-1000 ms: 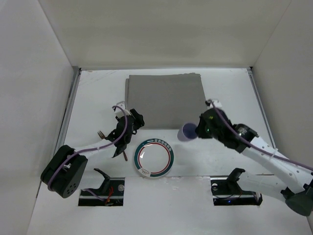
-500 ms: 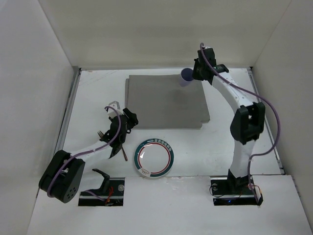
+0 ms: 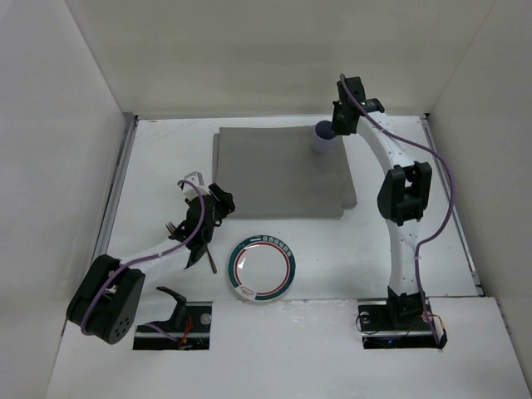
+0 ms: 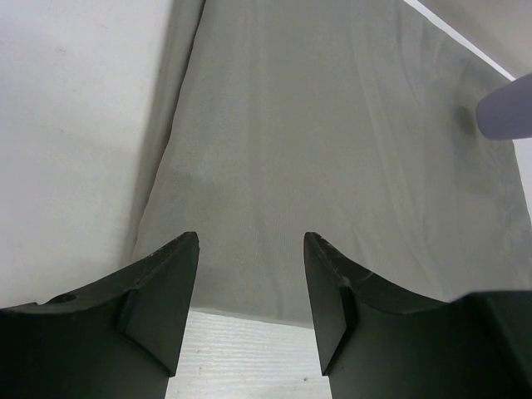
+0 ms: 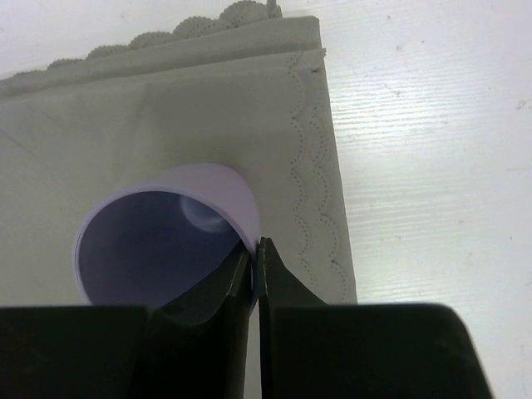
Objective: Set the dinner table for one person
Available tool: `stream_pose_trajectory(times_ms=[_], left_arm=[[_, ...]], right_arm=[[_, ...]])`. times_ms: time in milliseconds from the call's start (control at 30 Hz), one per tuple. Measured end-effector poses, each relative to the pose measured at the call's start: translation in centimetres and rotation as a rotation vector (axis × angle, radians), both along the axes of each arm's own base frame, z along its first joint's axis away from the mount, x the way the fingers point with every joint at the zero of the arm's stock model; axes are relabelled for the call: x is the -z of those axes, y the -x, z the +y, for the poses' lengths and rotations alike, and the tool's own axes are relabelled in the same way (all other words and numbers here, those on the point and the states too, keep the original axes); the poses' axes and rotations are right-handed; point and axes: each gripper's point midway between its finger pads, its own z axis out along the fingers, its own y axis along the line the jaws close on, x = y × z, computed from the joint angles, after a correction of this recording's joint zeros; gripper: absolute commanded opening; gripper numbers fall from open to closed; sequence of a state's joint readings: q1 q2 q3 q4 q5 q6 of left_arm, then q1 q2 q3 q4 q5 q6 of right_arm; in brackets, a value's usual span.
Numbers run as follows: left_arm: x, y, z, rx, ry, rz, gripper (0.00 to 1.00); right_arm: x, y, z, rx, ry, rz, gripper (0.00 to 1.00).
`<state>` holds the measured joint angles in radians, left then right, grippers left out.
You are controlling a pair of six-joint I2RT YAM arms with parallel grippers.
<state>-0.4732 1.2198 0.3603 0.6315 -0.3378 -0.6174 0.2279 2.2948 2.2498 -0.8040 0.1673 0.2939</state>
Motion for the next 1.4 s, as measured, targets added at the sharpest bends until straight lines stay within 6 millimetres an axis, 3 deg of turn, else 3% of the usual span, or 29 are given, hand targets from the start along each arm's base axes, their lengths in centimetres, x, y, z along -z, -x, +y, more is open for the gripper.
stream_pose_trajectory(times_ms=[300, 467, 567, 700, 833, 900, 967, 1033, 1100, 1133, 1200, 1267, 1333, 1400], left_arm=[[0.1, 0.0, -0.1, 0.006, 0.008, 0.004, 0.51], [0.1, 0.0, 0.0, 0.003, 0.011, 0.004, 0.51], [0.1, -0.1, 0.1, 0.002, 0.012, 0.005, 0.51], [0.1, 0.0, 0.0, 0.002, 0.012, 0.005, 0.51], [0.1, 0.0, 0.0, 0.003, 0.012, 0.005, 0.51], [0.1, 0.0, 0.0, 0.004, 0.012, 0.005, 0.51], [0.1, 0.0, 0.0, 0.005, 0.012, 0.005, 0.51], [0.1, 0.0, -0.1, 0.007, 0.013, 0.005, 0.51], [0.1, 0.1, -0.3, 0.013, 0.013, 0.004, 0.5], [0.1, 0.1, -0.5, 0.018, 0.014, 0.004, 0.5], [0.0, 0.2, -0.7, 0.023, 0.015, 0.003, 0.5], [-0.1, 0.2, -0.8, 0.027, 0.018, 0.0, 0.5], [-0.1, 0.2, -0.9, 0.029, 0.019, -0.002, 0.5], [-0.1, 0.2, -1.0, 0.031, 0.02, -0.001, 0.5]], right_arm=[[2.3, -0.6, -0.7, 0.01, 0.007, 0.043, 0.14], [2.3, -0.8, -0.8, 0.016, 0.002, 0.039, 0.43], [2.1, -0.9, -0.8, 0.015, 0.001, 0.035, 0.54], [-0.6, -0.6, -0.5, 0.009, -0.01, -0.012, 0.59], [-7.2, 1.0, -0.4, 0.003, -0.035, -0.134, 0.6], [-11.1, 3.0, -0.3, 0.004, -0.057, -0.218, 0.57], [-14.3, 6.0, 0.1, 0.0, -0.094, -0.312, 0.46], [-16.0, 9.9, 1.0, -0.011, -0.145, -0.393, 0.27], [-15.8, 14.1, 3.0, -0.046, -0.23, -0.466, 0.2], [-14.9, 16.2, 4.5, -0.076, -0.28, -0.487, 0.2], [-10.9, 20.7, 7.6, -0.161, -0.357, -0.459, 0.23], [-5.8, 24.8, 10.1, -0.244, -0.389, -0.362, 0.36], [-0.9, 28.8, 11.3, -0.298, -0.4, -0.247, 0.53], [2.3, 32.5, 11.8, -0.337, -0.418, -0.164, 0.6]])
